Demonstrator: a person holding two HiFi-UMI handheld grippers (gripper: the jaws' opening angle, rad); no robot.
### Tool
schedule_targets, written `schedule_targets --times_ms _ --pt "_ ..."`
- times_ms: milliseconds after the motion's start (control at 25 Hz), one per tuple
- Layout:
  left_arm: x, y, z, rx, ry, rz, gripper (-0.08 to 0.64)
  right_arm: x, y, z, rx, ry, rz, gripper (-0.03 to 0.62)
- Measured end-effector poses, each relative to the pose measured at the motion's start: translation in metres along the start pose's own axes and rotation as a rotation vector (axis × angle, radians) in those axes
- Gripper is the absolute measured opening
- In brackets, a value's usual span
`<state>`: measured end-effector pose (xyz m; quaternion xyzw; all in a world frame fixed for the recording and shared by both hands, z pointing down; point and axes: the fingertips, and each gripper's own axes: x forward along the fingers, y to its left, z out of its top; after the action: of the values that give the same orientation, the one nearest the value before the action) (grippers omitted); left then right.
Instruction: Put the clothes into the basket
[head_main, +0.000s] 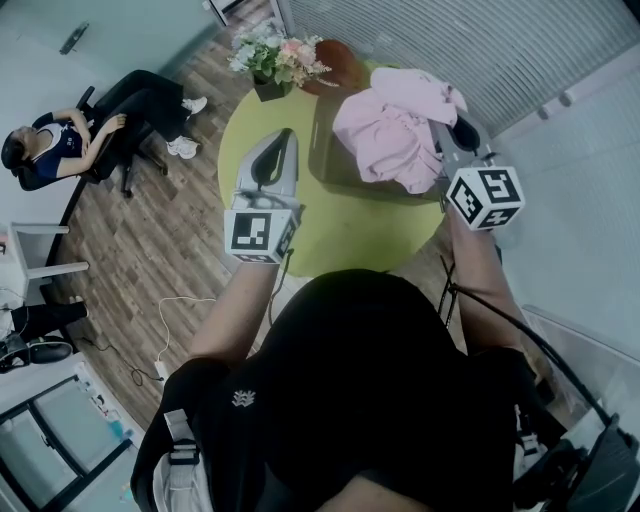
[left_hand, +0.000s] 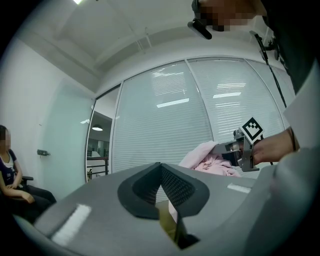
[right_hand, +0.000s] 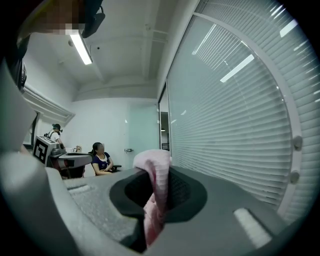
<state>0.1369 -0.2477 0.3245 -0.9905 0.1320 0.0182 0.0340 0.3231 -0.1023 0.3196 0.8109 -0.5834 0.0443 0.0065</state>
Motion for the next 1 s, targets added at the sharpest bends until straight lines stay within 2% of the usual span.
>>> schedule_targets --times_ms 400,720,1000 --pt "0.008 0.006 -0.027 -0.002 0.046 -0.023 0.008 0.017 0.000 -0.041 0.038 0.057 0.005 0.041" --pt "0.004 0.024 -0.042 -0.008 0.090 0.016 0.008 0.025 0.011 -0.067 0.056 0.102 0.023 0.041" --pt "-0.002 0.023 -0.067 -0.035 0.140 0.009 0.008 0.032 0.017 -0.092 0.065 0.149 0.040 0.041"
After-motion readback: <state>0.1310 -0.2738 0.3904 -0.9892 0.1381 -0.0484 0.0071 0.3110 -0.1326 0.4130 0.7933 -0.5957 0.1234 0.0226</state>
